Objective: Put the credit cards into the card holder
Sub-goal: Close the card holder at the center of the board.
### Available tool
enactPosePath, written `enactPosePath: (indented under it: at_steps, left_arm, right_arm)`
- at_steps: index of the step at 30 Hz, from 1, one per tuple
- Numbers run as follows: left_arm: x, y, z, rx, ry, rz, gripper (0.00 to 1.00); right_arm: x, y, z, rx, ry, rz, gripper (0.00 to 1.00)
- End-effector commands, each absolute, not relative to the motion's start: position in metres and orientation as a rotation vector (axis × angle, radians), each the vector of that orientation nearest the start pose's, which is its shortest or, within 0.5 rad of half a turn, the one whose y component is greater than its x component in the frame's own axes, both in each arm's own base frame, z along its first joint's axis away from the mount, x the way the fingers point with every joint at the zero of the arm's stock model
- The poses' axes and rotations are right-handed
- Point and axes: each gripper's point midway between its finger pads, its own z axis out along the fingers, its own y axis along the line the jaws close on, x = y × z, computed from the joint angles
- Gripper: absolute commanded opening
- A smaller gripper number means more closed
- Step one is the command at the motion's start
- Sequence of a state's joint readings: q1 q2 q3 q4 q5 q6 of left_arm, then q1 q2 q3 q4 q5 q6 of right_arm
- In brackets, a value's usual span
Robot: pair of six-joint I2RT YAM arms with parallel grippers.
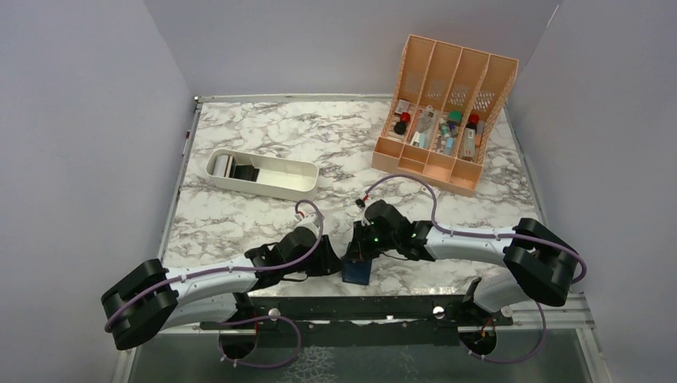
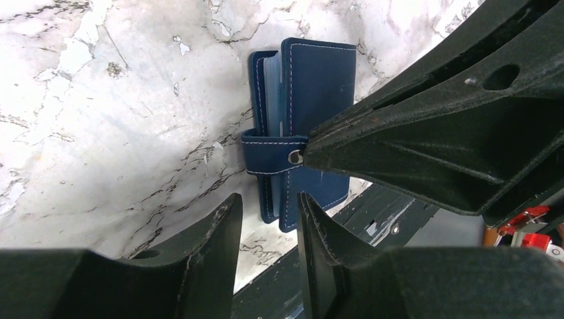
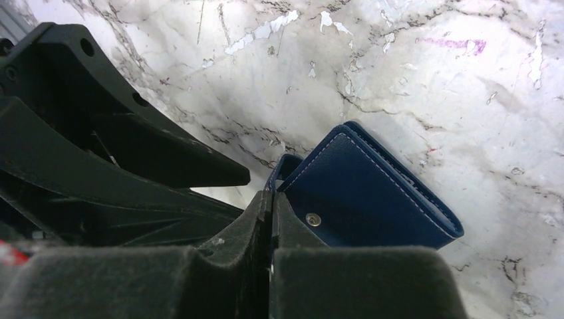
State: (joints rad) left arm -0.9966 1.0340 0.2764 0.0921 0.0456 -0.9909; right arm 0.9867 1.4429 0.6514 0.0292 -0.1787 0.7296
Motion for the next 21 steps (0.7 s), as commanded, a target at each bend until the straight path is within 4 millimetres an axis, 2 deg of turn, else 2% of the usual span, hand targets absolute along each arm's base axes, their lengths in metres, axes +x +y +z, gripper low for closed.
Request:
enactPosePath:
  at_steps: [1, 21]
  left_arm:
    - [0.117, -0.269, 0.046, 0.036, 2.476, -1.100, 0.39]
    - [0.118, -0.264, 0.012, -0.003, 2.583, -0.972, 0.36]
  right_arm:
    - [0.147, 0.336, 0.062, -0.429, 2.516, 1.022, 0.02]
    - [0.138, 0.314, 0.049, -0.288, 2.592, 0.971, 0.01]
